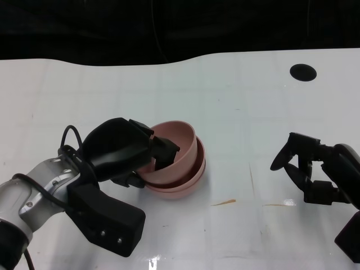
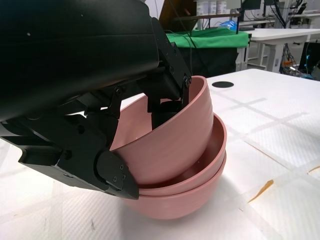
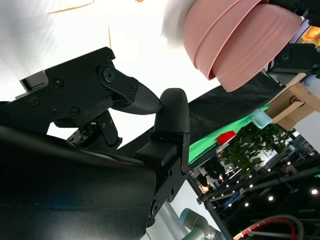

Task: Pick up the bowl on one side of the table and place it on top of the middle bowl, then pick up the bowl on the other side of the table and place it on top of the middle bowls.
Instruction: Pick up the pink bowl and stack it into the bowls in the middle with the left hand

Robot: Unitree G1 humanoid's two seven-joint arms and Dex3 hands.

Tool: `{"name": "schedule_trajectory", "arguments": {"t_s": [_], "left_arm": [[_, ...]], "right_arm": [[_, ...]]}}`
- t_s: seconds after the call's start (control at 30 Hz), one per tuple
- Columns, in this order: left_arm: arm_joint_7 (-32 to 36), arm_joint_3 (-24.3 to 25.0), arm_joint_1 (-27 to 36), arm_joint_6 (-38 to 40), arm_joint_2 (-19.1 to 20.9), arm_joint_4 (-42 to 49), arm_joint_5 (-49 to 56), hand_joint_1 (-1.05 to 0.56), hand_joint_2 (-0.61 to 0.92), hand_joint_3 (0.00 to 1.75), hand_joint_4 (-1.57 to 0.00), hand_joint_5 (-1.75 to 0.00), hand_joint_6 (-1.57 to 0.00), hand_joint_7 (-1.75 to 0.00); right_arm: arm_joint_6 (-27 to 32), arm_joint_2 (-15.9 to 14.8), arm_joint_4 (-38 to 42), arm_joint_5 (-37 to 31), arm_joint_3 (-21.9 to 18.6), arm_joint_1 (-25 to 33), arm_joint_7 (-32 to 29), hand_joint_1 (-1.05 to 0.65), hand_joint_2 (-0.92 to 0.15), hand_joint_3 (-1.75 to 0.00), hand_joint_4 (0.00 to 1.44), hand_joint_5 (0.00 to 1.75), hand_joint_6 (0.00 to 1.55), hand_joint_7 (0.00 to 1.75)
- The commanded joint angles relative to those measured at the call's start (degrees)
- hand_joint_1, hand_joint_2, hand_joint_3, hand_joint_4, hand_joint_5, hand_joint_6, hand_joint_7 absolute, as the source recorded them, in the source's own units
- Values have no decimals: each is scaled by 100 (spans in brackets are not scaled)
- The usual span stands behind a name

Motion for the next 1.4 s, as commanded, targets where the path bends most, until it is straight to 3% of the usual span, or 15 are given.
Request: {"name": "schedule_trajectory", "arguments": {"t_s": [0.03,0.13,0.4,0.7,1.17,1.27,1.33,1.4], "left_arm": [[160,-64,-132,-17,1,169,47,-2,88,1,-77,-175,-75,-150],[328,-132,-196,-59,-31,325,99,-2,89,1,-79,-172,-77,-145],[489,-257,-274,-81,-68,510,132,-2,90,1,-75,-175,-66,-162],[468,-321,-280,-112,-31,388,168,-6,90,1,-79,-173,-75,-147],[503,-372,-242,-128,34,298,202,-5,87,0,-75,-175,-77,-139],[569,-362,-240,-125,46,299,255,-9,86,0,-83,-151,-94,-99],[642,-345,-231,-155,36,332,258,-13,86,0,-91,-125,-108,-64],[853,-342,-240,-259,12,439,270,-16,85,0,-98,-108,-116,-45]], "right_arm": [[-44,-112,59,42,-35,-41,-27,-26,-83,-76,79,175,67,151],[-21,-114,42,27,-32,-37,-35,-27,-83,-76,79,175,67,152],[-33,-111,34,30,-28,-23,-29,-27,-84,-75,79,175,66,152],[-25,-114,59,26,-36,-37,-49,-28,-84,-74,79,175,66,152],[-39,-115,111,28,-21,-61,-38,-28,-85,-73,79,175,66,152],[-48,-115,118,43,-26,-64,-28,-28,-85,-73,79,175,66,153],[-59,-114,122,34,-27,-64,-45,-28,-85,-73,79,175,66,152],[-54,-117,126,24,-26,-70,-55,-28,-85,-73,79,175,66,152]]}}
